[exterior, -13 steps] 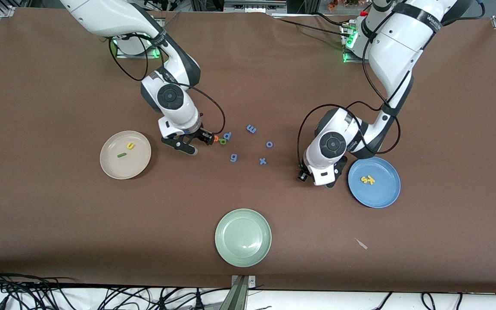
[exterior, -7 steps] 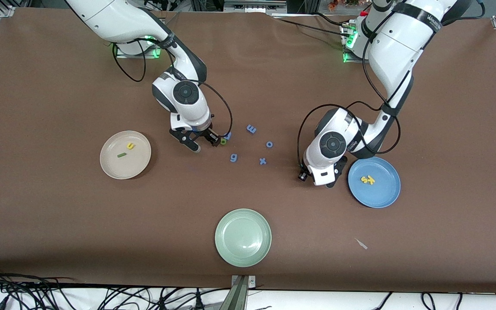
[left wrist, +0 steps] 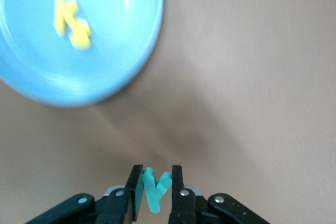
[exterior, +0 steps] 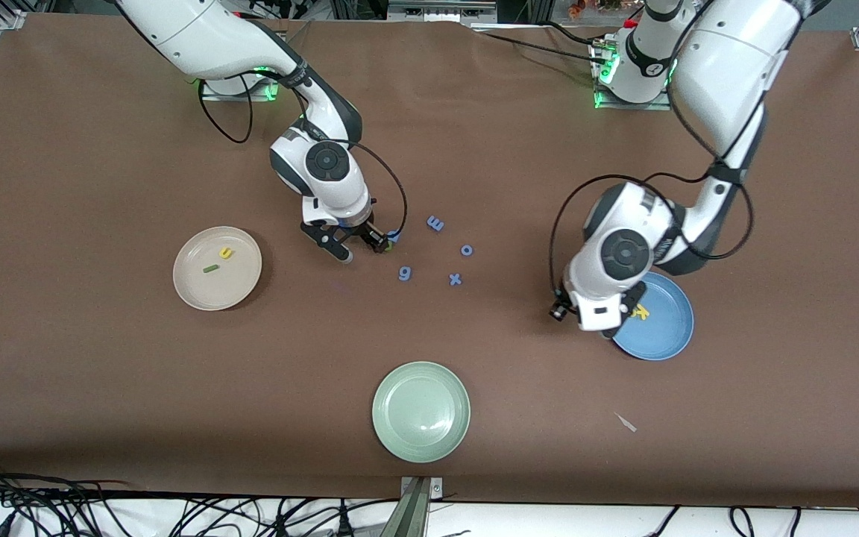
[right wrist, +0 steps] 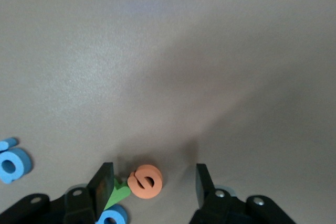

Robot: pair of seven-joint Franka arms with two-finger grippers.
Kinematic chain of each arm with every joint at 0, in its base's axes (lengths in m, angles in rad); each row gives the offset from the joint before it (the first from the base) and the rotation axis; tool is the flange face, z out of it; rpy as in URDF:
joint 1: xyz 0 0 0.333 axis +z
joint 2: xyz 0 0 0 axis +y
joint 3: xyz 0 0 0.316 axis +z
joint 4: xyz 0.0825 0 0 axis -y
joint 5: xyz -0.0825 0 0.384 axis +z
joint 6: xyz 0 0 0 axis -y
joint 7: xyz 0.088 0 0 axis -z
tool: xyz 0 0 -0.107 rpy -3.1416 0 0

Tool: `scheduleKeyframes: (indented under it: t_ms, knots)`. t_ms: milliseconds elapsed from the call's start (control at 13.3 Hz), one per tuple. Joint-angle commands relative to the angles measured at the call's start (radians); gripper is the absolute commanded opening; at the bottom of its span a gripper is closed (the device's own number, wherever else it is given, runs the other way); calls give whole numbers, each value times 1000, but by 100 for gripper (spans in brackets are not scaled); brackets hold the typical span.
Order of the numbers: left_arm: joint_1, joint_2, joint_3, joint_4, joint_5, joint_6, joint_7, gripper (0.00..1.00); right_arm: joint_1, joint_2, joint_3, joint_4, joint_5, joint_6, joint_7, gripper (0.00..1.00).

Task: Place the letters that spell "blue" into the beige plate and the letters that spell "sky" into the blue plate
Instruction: 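Put the Y on the blue plate while the right gripper reaches the 6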

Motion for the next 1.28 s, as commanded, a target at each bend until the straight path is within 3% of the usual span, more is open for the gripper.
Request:
scheduleKeyframes:
  t_ms: [0,151,226,301,527,903,1205]
  knots:
    - [89,-32,-6,-9,29,-39,213,9,14,24,-14,19,-53,15,44,71]
    - [153,-32,-7,-15,29,-39,369,14,14,24,-17,18,-69,15,44,67]
    - [176,-30,-7,-16,29,-39,431,46,14,25,-17,18,-75,15,44,63]
    - [178,-30,-3,-15,31,-39,468,99,14,28,-17,16,-75,15,45,59]
    - [172,-39,-7,17,31,-41,473,100,14,31,-17,10,-78,31,45,50]
    - [141,-84,-20,177,63,-212,505,100,18,41,-17,12,-80,43,82,57]
    - [151,-160,-20,217,91,-248,784,100,32,42,-17,12,-80,44,110,57]
